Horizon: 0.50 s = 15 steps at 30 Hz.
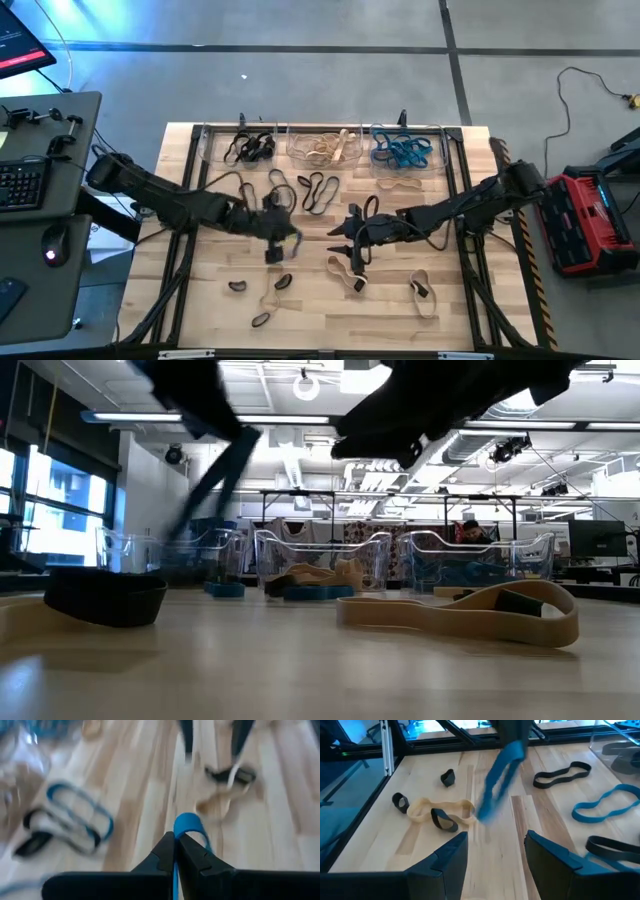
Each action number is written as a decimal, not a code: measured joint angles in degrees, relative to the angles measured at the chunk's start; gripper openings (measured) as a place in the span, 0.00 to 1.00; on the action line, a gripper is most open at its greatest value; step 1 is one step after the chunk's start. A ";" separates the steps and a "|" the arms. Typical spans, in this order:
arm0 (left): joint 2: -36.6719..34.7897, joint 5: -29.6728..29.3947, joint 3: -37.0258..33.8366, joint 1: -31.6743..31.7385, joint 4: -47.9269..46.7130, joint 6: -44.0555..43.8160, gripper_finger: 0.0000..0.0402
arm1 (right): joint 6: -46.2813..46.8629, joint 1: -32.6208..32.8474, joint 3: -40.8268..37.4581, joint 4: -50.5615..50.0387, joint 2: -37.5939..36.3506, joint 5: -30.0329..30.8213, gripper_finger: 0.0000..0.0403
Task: Sort rubber bands into baskets
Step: Put the blue rubber band into the right transparent bin
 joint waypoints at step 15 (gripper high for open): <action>0.07 4.89 0.00 3.98 16.48 11.33 0.00 | -2.72 -0.50 0.00 18.51 6.61 5.89 0.46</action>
